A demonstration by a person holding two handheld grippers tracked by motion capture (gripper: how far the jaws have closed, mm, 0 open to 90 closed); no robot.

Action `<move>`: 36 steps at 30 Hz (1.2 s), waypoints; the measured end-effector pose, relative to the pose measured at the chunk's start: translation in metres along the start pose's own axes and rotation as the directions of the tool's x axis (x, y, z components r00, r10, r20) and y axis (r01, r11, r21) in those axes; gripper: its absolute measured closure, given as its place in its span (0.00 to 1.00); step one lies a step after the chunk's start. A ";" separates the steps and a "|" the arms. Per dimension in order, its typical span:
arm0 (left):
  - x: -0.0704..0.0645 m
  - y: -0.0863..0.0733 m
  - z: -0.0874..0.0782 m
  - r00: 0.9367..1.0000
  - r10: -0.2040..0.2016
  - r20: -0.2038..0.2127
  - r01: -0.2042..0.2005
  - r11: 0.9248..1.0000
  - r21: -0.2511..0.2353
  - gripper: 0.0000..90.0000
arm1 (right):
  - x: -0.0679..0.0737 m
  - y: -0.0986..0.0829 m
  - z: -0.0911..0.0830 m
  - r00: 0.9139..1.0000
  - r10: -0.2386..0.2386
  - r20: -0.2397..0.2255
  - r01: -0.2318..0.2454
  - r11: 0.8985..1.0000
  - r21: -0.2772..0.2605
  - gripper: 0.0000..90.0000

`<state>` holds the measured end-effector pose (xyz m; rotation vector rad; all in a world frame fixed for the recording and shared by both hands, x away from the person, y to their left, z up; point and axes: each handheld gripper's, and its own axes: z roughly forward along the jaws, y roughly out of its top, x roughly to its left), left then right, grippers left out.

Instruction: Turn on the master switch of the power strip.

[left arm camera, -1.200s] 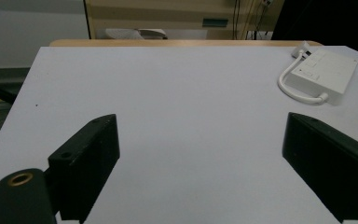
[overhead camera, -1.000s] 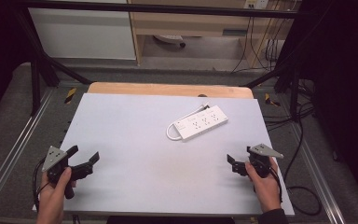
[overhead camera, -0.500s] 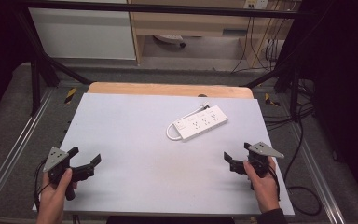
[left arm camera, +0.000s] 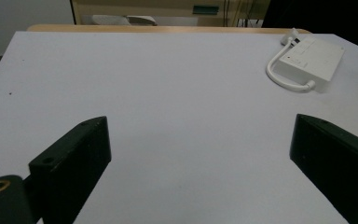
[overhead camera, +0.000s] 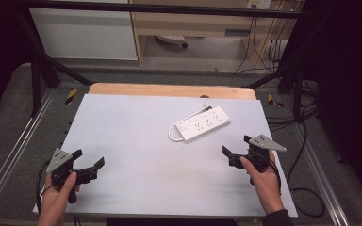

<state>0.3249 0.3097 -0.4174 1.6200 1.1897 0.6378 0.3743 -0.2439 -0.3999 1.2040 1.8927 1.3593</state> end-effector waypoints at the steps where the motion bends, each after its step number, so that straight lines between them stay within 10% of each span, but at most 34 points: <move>1: 0.000 0.000 0.000 1.000 -0.002 0.002 0.002 1.000 0.000 0.06 | 0.000 0.001 0.001 1.000 -0.006 -0.001 0.006 1.000 -0.001 0.03; 23: -0.001 -0.001 0.000 1.000 0.007 0.010 -0.008 1.000 0.017 0.06 | 0.008 0.064 0.041 1.000 -0.006 -0.015 0.005 1.000 -0.021 0.17; 36: -0.001 -0.001 -0.001 1.000 0.007 0.011 -0.008 1.000 0.008 0.06 | 0.004 0.083 0.075 1.000 0.006 0.018 -0.005 0.998 -0.057 0.56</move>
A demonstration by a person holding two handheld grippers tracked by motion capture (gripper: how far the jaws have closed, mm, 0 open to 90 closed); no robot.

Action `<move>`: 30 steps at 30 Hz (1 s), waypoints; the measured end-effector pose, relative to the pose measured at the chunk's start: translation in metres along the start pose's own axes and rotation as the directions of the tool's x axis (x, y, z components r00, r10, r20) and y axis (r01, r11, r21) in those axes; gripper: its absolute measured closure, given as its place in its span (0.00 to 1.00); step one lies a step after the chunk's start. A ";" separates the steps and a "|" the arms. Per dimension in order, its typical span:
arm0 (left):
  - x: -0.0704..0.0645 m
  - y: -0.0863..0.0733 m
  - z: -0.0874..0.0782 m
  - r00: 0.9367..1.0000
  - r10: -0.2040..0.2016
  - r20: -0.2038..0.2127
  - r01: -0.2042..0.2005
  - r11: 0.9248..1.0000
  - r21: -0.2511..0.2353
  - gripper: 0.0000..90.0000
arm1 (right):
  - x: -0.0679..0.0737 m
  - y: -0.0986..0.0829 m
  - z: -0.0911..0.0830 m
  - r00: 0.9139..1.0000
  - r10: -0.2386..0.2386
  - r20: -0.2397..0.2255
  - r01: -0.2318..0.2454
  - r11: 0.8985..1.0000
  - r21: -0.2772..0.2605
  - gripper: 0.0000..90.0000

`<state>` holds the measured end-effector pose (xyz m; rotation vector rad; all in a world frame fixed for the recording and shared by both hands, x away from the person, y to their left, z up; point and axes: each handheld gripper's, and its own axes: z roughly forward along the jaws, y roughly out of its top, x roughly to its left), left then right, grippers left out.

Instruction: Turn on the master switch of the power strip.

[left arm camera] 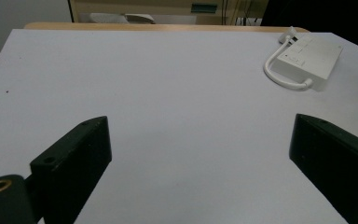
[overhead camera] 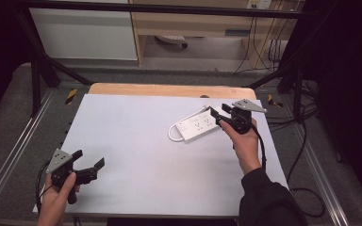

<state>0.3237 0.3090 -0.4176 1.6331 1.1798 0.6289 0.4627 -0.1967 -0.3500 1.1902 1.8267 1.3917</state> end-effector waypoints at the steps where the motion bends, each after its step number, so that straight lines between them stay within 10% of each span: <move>1: 0.000 0.000 0.000 1.000 0.001 -0.001 -0.001 1.000 0.000 0.06 | 0.001 0.001 0.003 1.000 -0.007 0.005 0.007 1.000 -0.001 0.60; 16: -0.001 0.000 0.000 1.000 0.010 0.000 -0.010 1.000 0.001 0.07 | 0.007 0.005 0.038 0.999 -0.032 -0.011 0.031 0.999 -0.041 0.95; 30: 0.000 0.000 0.000 1.000 0.010 0.001 -0.010 1.000 -0.003 0.07 | 0.010 0.006 0.066 1.000 -0.017 -0.001 0.017 1.000 -0.018 1.00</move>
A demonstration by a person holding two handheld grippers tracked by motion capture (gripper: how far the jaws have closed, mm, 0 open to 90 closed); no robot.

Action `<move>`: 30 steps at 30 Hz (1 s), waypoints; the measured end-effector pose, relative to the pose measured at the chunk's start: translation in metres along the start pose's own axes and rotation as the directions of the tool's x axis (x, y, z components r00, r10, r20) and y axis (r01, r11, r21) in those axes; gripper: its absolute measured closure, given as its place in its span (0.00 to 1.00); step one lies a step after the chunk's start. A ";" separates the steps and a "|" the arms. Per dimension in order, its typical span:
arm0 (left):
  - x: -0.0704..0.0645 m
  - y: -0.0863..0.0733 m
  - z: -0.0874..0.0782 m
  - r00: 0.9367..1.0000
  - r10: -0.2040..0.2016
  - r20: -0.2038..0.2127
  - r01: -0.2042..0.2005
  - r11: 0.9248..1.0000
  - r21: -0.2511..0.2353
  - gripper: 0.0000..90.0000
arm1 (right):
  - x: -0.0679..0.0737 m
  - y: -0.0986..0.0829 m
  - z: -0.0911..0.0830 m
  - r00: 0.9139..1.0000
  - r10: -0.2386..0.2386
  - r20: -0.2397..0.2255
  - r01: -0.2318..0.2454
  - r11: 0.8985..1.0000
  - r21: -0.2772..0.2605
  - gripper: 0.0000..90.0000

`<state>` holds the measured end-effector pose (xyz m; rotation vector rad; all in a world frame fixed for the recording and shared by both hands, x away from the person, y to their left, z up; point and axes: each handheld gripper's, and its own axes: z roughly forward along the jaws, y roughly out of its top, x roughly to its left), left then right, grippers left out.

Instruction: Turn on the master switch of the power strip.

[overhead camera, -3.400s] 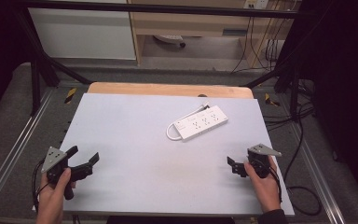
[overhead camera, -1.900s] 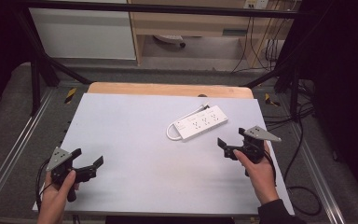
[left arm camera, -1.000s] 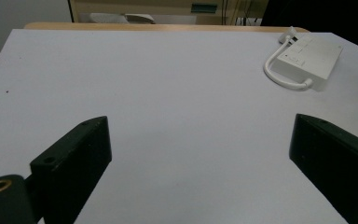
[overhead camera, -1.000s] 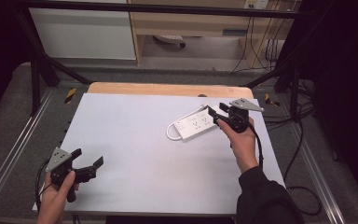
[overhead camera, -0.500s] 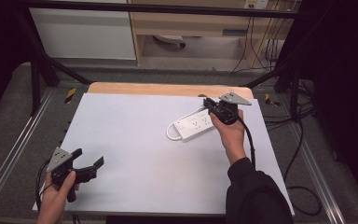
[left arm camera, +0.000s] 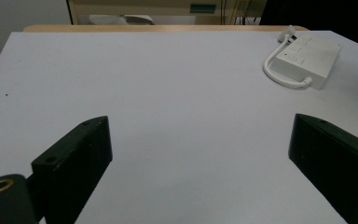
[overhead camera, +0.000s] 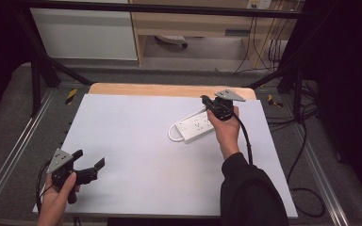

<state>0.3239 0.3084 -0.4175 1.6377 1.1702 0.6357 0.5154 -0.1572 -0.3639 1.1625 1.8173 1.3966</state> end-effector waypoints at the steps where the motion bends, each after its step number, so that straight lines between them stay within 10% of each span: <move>1: 0.000 0.000 0.000 1.000 0.000 0.000 0.000 1.000 0.000 0.07 | 0.001 0.000 0.003 1.000 0.001 -0.004 -0.001 1.000 0.004 1.00; 30: 0.000 0.001 0.000 1.000 0.018 0.007 -0.018 1.000 -0.005 0.07 | 0.016 -0.007 0.047 0.999 -0.022 -0.040 0.028 0.988 0.154 1.00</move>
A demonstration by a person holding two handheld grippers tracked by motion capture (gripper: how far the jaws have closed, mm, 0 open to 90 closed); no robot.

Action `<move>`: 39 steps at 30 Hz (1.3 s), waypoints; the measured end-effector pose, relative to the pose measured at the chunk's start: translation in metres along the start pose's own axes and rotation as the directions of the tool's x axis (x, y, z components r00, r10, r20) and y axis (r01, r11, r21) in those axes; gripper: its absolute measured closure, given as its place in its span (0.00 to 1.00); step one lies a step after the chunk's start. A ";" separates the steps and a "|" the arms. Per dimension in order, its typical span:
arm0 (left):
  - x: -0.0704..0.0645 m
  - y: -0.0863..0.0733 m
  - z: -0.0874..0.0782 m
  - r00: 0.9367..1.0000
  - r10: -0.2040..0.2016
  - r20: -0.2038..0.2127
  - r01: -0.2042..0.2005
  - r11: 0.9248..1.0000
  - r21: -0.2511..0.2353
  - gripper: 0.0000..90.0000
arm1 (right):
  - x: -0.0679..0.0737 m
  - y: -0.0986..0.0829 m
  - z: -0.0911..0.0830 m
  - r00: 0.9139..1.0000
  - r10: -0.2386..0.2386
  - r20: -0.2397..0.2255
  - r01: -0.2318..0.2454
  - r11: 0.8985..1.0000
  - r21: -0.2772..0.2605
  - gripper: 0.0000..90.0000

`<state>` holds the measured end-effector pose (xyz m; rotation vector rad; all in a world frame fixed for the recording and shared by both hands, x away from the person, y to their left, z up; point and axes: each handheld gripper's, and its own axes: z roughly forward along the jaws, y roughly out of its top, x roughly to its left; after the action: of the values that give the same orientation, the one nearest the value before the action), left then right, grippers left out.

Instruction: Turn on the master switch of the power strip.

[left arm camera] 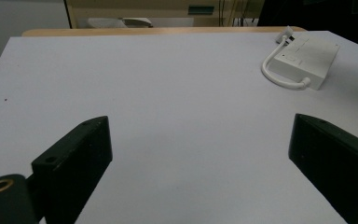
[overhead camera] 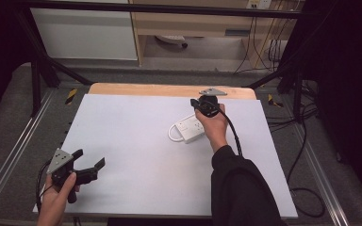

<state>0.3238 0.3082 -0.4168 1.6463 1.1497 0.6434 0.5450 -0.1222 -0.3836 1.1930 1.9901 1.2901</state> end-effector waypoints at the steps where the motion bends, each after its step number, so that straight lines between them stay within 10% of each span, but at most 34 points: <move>1: 0.000 0.000 0.000 1.000 0.000 0.000 0.000 1.000 0.000 0.07 | 0.001 -0.001 0.001 1.000 -0.003 -0.002 0.003 1.000 0.003 1.00; 39: 0.000 0.000 0.000 1.000 0.006 0.000 -0.006 1.000 0.001 0.07 | 0.015 -0.022 0.017 0.999 -0.046 -0.025 0.049 0.992 0.119 1.00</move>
<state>0.3236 0.3086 -0.4168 1.6511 1.1457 0.6472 0.5416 -0.1055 -0.4095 1.1826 2.1247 1.1808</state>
